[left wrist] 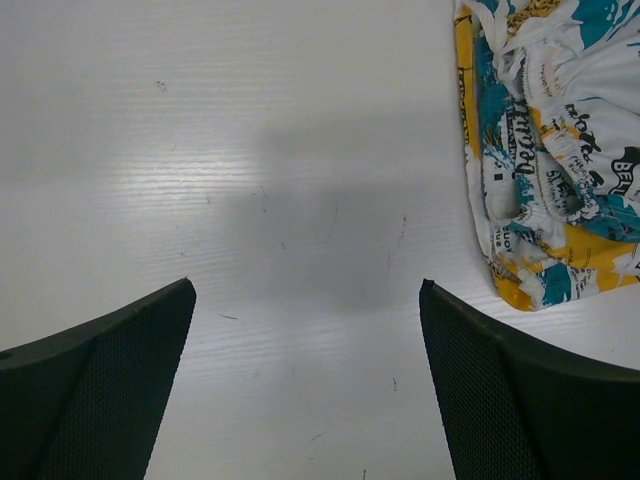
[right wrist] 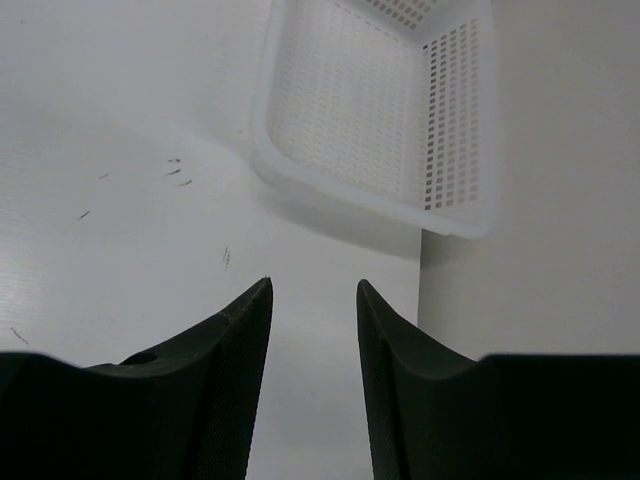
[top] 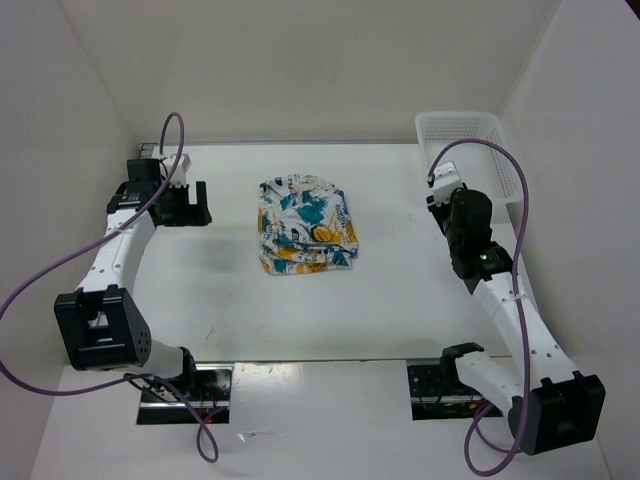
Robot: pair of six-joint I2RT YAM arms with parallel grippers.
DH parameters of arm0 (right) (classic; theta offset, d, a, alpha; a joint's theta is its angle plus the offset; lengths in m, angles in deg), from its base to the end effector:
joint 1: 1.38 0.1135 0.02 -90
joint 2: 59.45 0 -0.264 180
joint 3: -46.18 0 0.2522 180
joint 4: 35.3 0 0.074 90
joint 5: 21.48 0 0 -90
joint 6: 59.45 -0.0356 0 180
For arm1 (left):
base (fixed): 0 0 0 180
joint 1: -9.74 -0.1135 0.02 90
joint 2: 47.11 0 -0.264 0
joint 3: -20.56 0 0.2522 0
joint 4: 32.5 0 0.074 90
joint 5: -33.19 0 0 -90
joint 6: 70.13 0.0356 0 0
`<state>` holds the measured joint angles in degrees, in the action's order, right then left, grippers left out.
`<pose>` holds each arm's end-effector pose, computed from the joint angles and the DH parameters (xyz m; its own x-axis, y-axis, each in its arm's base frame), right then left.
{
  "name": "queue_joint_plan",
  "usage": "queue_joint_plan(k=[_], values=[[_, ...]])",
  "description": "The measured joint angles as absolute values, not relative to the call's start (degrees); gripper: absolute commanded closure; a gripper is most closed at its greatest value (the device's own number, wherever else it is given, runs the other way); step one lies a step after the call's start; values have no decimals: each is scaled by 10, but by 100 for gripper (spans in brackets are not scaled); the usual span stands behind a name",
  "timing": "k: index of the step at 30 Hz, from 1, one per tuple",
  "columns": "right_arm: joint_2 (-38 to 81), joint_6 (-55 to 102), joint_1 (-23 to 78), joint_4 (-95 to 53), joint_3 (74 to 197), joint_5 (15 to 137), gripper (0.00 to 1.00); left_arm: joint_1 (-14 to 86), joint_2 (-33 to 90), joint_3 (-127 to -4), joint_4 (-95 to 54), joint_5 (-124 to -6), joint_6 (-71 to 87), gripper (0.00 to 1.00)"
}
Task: Fold and stack the shorts
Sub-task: Fold the shorts
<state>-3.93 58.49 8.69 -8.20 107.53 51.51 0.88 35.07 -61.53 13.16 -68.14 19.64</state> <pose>0.2205 0.0286 0.3175 -0.3630 -0.5195 -0.7735 -0.0779 0.8442 -0.5304 0.3096 0.0412 0.2966 -0.7077 -0.1143 -0.6972 -0.0184 0.9895 -0.1435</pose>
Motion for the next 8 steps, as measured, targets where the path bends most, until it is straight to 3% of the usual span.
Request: queue_joint_plan(k=[8], values=[[-50,584,87,-78,1071,523,50,9,339,-606,125,-680,196,0]])
